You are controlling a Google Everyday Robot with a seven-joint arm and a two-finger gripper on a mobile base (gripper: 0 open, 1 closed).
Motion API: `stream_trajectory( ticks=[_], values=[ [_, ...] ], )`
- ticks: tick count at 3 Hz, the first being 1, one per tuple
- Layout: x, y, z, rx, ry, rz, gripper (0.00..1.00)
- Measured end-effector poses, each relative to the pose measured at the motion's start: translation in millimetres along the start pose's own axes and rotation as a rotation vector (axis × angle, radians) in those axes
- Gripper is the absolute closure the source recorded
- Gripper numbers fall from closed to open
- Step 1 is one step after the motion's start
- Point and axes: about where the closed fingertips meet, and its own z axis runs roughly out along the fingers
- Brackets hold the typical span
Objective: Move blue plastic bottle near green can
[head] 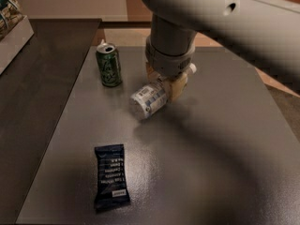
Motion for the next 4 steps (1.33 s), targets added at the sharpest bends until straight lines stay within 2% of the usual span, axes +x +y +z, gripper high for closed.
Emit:
stream_trajectory(
  ticks=[2,3,4],
  values=[
    [18.5,-47.9,28.7,0.003,0.041,0.1,1.0],
    [19.9,-69.0,36.4,0.007,0.042,0.126,0.83],
    [20.7,-85.5,43.9,0.007,0.042,0.149,0.59]
  ],
)
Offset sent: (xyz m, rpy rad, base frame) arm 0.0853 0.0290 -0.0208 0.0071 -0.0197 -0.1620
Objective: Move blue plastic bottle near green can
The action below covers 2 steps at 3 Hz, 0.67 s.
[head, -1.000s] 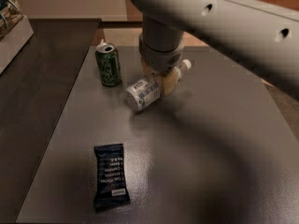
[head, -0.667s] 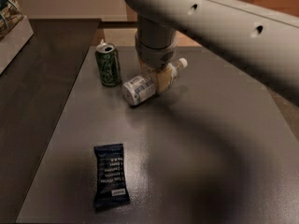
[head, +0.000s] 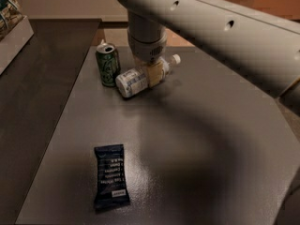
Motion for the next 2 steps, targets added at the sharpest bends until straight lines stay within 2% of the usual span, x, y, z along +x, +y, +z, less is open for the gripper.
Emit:
stream_trajectory(
  ticks=[1,2],
  values=[
    [-3.5,-10.0,6.7,-0.008,-0.004,0.01,0.36],
    [-3.6,-10.0,6.8,-0.006,-0.004,0.009,0.13]
  ],
)
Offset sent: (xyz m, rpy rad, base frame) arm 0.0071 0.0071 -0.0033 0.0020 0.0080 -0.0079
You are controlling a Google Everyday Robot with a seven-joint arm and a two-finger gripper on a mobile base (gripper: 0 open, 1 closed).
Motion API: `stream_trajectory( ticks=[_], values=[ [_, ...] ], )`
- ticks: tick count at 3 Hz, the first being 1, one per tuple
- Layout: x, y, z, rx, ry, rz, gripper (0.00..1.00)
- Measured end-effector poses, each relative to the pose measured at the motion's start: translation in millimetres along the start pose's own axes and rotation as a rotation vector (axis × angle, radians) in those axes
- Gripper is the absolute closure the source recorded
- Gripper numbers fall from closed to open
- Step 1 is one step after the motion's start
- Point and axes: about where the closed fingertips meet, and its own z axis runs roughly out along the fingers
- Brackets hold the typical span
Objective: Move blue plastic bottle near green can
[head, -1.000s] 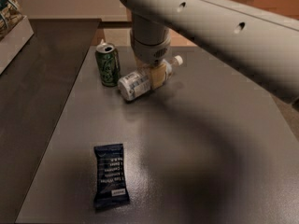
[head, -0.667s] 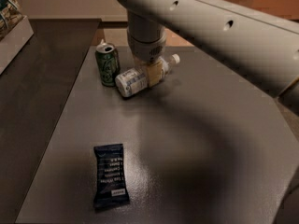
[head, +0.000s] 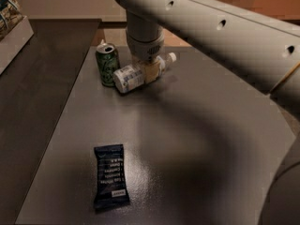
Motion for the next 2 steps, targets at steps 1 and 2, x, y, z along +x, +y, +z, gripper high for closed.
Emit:
stream_trajectory(
  ticks=[1,2],
  values=[
    [-0.1,-0.1,0.3,0.001,0.0,0.0,0.0],
    [-0.1,-0.1,0.3,0.001,0.0,0.0,0.0]
  ],
)
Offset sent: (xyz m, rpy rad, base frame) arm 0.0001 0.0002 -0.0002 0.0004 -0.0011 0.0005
